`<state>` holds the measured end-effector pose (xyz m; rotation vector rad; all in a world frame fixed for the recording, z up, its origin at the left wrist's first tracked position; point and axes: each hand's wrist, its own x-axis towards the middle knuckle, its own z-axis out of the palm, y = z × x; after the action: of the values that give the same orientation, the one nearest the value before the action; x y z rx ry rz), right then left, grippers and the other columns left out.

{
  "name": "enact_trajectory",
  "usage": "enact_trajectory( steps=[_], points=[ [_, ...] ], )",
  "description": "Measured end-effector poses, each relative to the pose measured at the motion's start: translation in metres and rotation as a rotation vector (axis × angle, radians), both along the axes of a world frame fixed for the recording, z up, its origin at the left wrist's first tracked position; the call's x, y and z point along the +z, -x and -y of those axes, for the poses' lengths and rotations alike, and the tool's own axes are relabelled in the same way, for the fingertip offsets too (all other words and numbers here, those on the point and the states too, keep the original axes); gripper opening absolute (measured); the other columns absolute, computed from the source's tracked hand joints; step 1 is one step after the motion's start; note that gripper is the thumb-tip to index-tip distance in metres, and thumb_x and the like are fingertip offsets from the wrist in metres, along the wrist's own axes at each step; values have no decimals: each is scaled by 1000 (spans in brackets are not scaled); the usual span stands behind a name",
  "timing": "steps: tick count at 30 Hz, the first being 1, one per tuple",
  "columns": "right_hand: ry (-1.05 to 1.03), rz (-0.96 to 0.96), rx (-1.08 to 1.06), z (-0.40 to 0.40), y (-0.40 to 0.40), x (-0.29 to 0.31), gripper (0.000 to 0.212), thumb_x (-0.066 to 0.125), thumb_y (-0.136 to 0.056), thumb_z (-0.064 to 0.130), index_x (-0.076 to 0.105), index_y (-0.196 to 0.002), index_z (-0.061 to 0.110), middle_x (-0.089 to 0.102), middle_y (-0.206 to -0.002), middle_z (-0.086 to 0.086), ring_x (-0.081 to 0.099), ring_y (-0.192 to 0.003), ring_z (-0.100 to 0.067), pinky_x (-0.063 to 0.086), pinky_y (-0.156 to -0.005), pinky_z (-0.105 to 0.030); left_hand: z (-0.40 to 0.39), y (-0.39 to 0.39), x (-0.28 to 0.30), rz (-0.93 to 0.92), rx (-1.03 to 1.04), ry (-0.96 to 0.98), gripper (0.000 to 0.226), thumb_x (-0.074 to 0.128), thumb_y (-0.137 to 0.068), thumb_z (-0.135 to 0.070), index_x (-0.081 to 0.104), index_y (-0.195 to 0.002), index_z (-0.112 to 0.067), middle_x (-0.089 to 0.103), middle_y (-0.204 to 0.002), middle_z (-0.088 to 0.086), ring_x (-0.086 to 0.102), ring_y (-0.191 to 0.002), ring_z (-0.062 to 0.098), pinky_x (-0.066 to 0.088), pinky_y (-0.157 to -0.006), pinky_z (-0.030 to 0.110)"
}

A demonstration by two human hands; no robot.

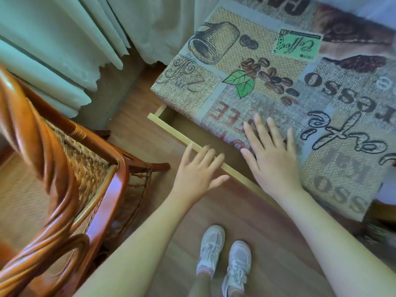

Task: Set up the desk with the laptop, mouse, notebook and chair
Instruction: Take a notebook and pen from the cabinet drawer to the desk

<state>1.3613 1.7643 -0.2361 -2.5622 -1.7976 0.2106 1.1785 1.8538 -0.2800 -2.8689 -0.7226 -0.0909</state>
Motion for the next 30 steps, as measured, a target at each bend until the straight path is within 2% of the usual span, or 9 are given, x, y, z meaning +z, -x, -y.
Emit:
enact_trajectory(
  steps=[5, 9, 12, 15, 18, 23, 26, 30],
  points=[
    [-10, -16, -59, 10, 9, -1, 55, 20, -99, 41, 13, -151, 23, 12, -159, -4, 12, -145, -29, 13, -113, -60, -2, -2, 8, 50, -21, -59, 50, 27, -96, -58, 61, -106, -23, 63, -99, -2, 61, -103, 17, 32, -88, 41],
    [-20, -25, -79, 15, 14, -2, 55, 22, -99, 39, 14, -151, 24, 13, -159, -4, 12, -145, -29, 14, -112, -60, -5, 2, 12, 106, -53, -52, 47, 30, -99, -51, 61, -78, -22, 58, -75, -4, 59, -75, 18, 27, -68, 33],
    [-21, -28, -99, 20, 17, -2, 56, 24, -98, 40, 13, -151, 25, 11, -160, -3, 11, -146, -28, 12, -112, -59, -6, 1, 15, 138, -65, -54, 54, 30, -101, -45, 53, -58, -21, 50, -60, -2, 51, -60, 20, 23, -62, 33],
    [-17, -29, -123, 26, 22, -4, 56, 25, -98, 40, 12, -151, 27, 10, -160, -2, 11, -146, -27, 11, -113, -59, -8, 1, 11, 99, -112, -5, 59, 34, -100, -44, 49, -48, -20, 47, -50, -1, 48, -51, 22, 20, -60, 33],
    [-30, -33, -131, 30, 25, -4, 55, 28, -98, 38, 13, -151, 28, 11, -160, -3, 12, -146, -28, 11, -114, -58, -13, 2, 6, -10, -163, 50, 57, 38, -95, -46, 51, -46, -21, 50, -45, -2, 48, -44, 21, 19, -59, 32],
    [-40, -37, -163, 37, 32, -5, 57, 30, -98, 37, 11, -151, 28, 8, -160, -2, 11, -146, -27, 11, -115, -55, -1, 23, -9, -130, -175, 140, 54, 34, -95, -45, 50, -48, -22, 53, -43, -3, 50, -40, 19, 23, -58, 30],
    [-46, -45, -181, 43, 38, -7, 58, 34, -98, 38, 12, -151, 26, 8, -160, -2, 10, -146, -26, 11, -115, -53, 6, 36, -14, -157, -135, 190, 51, 34, -94, -43, 51, -50, -23, 54, -43, -3, 52, -39, 18, 32, -51, 28],
    [-74, -66, -206, 54, 50, -7, 62, 41, -95, 34, 17, -151, 23, 9, -160, -4, 9, -146, -25, 9, -115, -51, 10, 42, -16, -179, -105, 275, 50, 34, -93, -41, 50, -50, -21, 53, -40, -2, 50, -34, 21, 31, -42, 23]
  ],
)
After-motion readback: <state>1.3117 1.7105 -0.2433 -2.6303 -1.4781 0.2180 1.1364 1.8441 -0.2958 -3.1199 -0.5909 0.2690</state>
